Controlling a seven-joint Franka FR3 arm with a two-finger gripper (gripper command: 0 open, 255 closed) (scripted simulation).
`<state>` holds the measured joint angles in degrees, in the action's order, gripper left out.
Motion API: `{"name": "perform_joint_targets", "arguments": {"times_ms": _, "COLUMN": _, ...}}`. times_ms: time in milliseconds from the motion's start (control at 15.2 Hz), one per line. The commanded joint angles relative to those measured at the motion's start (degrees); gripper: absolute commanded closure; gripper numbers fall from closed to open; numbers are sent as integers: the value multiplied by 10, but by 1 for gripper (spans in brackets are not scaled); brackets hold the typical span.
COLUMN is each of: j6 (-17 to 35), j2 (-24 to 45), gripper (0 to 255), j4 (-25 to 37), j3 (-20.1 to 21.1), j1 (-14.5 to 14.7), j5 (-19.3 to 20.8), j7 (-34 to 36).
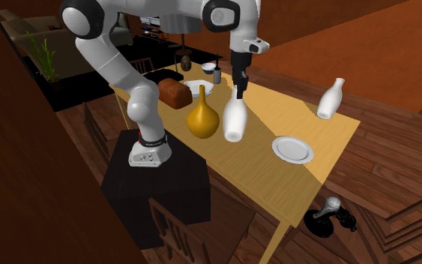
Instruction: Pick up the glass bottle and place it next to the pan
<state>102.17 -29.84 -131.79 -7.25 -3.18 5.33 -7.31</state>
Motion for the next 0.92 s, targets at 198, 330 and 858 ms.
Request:
{"name": "perform_joint_targets", "arguments": {"times_ms": 198, "j6": -40, "j2": 3, "gripper": 255, "j4": 42, "j3": 2, "j1": 1, "j5": -2, "j7": -1}}
{"name": "perform_joint_targets", "arguments": {"times_ms": 330, "j6": -55, "j2": 4, "gripper": 255, "j4": 59, "j3": 3, "j1": 1, "j5": -3, "j7": -2}}
{"name": "perform_joint_targets", "arguments": {"times_ms": 858, "j6": -115, "j2": 15, "gripper": 255, "j4": 130, "j3": 5, "j1": 3, "j5": -5, "j7": -5}}
